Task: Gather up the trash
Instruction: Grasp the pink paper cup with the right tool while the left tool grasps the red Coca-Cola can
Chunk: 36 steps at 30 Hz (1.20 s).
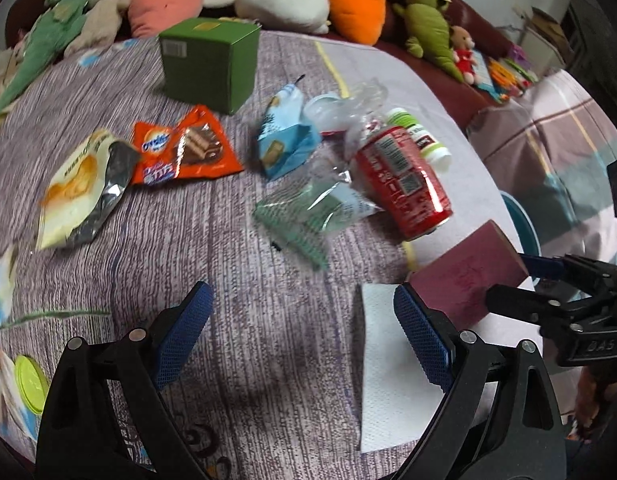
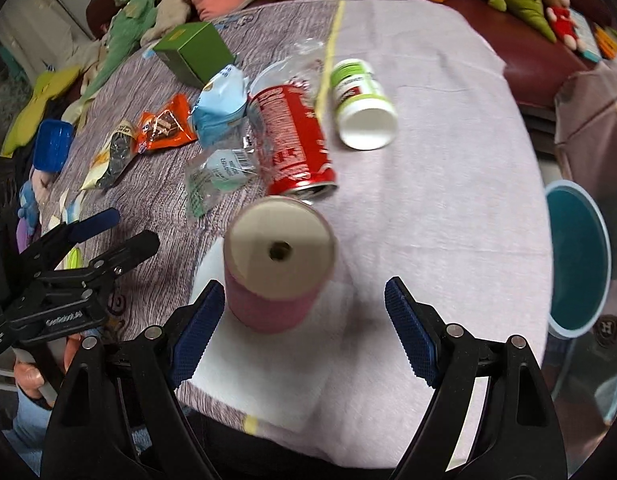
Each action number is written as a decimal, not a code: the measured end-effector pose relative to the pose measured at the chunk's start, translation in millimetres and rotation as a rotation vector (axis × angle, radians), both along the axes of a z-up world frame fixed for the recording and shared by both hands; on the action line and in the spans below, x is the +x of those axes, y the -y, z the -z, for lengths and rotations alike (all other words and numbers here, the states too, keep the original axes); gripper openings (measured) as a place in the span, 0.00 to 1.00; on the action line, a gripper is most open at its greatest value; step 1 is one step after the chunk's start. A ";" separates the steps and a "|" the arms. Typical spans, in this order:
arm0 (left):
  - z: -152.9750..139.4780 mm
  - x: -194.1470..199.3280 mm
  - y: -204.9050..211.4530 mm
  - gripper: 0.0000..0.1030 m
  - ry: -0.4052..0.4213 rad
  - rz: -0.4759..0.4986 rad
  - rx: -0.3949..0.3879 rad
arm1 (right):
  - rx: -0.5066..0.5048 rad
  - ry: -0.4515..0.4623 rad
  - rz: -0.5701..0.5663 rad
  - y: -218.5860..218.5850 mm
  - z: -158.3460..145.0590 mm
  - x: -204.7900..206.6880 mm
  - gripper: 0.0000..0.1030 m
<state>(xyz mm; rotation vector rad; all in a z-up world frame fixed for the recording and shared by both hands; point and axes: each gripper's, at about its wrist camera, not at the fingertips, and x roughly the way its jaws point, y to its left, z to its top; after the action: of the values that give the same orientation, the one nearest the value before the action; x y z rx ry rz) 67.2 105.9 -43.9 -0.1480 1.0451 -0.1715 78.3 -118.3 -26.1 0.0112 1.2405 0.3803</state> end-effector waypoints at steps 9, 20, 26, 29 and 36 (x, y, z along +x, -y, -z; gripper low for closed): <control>9.5 3.4 -0.1 0.90 -0.024 -0.010 -0.017 | 0.048 0.018 -0.015 -10.2 4.6 5.5 0.53; -1.3 18.2 35.0 0.90 -0.015 0.028 -0.021 | 0.043 0.133 0.082 52.6 -42.4 13.5 0.53; -5.6 43.0 72.2 0.90 -0.013 0.041 -0.023 | 0.030 0.153 0.189 100.7 -42.0 21.7 0.54; -3.8 58.2 90.2 0.90 -0.026 0.032 -0.026 | 0.034 0.150 0.217 117.4 -38.5 25.7 0.54; 8.4 94.1 115.8 0.90 -0.058 -0.018 0.034 | 0.059 0.126 0.276 155.9 -23.5 36.8 0.54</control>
<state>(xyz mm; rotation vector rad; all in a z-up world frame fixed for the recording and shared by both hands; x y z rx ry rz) 161.3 -9.9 -52.2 -0.1327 1.1034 -0.1336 115.1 -274.1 -2.5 0.2044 1.0852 0.1740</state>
